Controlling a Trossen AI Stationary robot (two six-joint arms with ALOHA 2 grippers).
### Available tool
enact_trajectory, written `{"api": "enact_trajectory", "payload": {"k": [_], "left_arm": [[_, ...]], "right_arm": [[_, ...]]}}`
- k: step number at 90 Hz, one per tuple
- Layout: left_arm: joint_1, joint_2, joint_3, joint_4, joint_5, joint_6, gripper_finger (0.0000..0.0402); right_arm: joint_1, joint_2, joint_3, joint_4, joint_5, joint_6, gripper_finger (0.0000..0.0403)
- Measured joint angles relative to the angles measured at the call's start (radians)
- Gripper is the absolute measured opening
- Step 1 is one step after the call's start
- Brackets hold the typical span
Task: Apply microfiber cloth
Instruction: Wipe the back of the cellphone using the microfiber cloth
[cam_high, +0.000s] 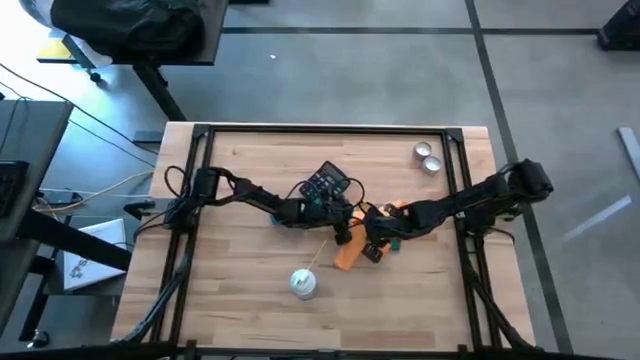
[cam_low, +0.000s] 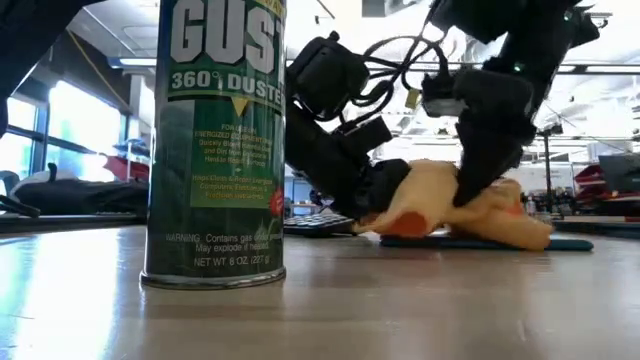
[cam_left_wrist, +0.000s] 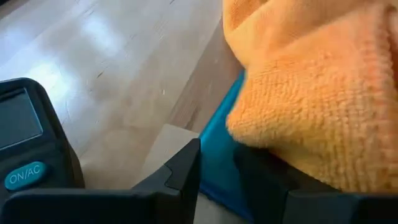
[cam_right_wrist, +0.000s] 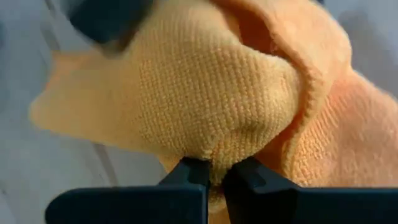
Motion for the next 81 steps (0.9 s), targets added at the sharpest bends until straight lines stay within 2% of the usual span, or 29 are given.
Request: {"api": "enact_trajectory", "payload": {"k": [23, 32, 48, 67, 74, 81], "left_arm": [[-0.001, 0.0, 0.0, -0.001, -0.001, 0.007, 0.0092], [-0.001, 0.0, 0.0, -0.001, -0.005, 0.01, 0.0092], [-0.01, -0.034, -0.004, -0.022, -0.003, 0.072, 0.0092], [-0.08, -0.166, 0.0, 0.014, -0.015, 0.182, 0.0092], [-0.12, -0.18, -0.002, 0.025, -0.025, 0.223, 0.0092], [-0.157, -0.179, -0.005, 0.038, -0.021, 0.272, 0.0092]], "right_arm": [[0.078, -0.033, 0.001, -0.428, -0.113, 0.199, 0.0], [0.12, -0.055, 0.001, -0.538, -0.12, 0.263, 0.0], [0.151, -0.076, 0.001, -0.451, -0.051, 0.269, 0.0], [0.125, -0.077, 0.002, -0.29, 0.05, 0.141, 0.0], [0.097, -0.077, 0.003, -0.335, 0.096, 0.16, 0.0], [0.063, -0.087, 0.003, -0.462, 0.197, 0.224, 0.0]]}}
